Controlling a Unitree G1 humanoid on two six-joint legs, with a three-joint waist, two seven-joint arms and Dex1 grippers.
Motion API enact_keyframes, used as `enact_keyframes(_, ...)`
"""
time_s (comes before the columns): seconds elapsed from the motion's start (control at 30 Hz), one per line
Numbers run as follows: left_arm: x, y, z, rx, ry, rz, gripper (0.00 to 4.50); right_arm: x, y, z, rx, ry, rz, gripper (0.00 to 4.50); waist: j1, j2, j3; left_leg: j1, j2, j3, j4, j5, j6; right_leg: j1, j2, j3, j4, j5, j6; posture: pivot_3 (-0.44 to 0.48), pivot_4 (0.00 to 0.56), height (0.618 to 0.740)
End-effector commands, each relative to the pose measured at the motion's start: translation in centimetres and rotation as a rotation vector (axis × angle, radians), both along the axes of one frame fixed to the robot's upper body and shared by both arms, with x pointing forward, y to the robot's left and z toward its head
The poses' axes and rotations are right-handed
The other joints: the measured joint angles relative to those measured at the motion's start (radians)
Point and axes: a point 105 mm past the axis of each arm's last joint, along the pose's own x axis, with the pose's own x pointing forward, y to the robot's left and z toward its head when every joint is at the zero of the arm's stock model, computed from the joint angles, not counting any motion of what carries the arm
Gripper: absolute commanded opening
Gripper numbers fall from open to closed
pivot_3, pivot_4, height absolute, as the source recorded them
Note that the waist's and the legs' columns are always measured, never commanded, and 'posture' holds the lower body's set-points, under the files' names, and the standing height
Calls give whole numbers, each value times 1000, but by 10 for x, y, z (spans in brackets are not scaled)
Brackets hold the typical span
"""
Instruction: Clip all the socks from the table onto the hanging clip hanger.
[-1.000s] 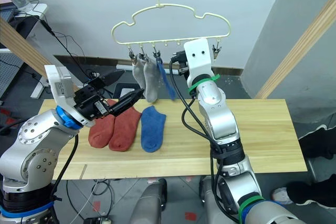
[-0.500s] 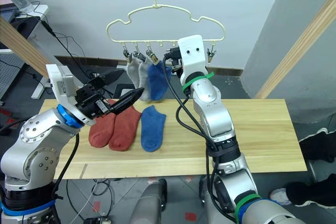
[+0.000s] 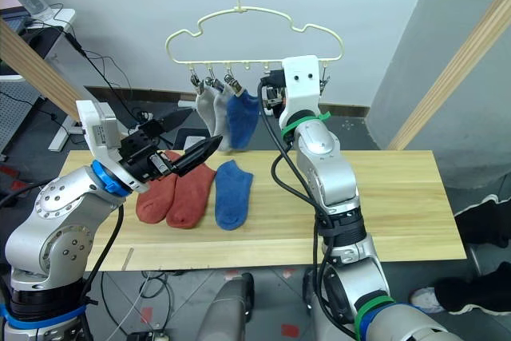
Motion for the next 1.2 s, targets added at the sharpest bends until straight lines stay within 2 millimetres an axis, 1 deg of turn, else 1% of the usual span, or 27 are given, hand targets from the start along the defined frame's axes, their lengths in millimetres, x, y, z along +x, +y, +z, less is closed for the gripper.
enact_keyframes(0.03,-7,-3,8,18,-49,-14,4500,-6,11,19,31,-48,28,2115,0,0,0,0,0,0,0,0,0,0,0,0,0,0,0,53,310,740)
enact_keyframes(0.27,-7,-3,7,21,-47,-16,4500,-5,10,17,15,-47,11,2115,0,0,0,0,0,0,0,0,0,0,0,0,0,0,0,54,308,740)
enact_keyframes(0.4,-7,-4,7,21,-48,-17,4500,-4,14,22,24,-57,18,2115,0,0,0,0,0,0,0,0,0,0,0,0,0,0,0,53,306,740)
enact_keyframes(0.5,-6,-4,8,22,-52,-17,4500,-7,22,25,43,-55,66,2115,0,0,0,0,0,0,0,0,0,0,0,0,0,0,0,54,305,740)
enact_keyframes(0.63,-6,-4,8,22,-53,-14,4500,-12,36,22,46,-34,147,2115,0,0,0,0,0,0,0,0,0,0,0,0,0,0,0,56,305,740)
enact_keyframes(0.97,-8,-3,6,19,-49,-7,4500,-10,31,21,47,-34,126,2115,0,0,0,0,0,0,-1,0,0,0,0,0,-1,0,0,62,312,740)
enact_keyframes(1.2,-7,-3,6,21,-51,-6,4500,-8,29,26,84,-28,121,2115,0,0,0,0,0,0,-1,0,0,0,0,0,-1,0,0,61,315,740)
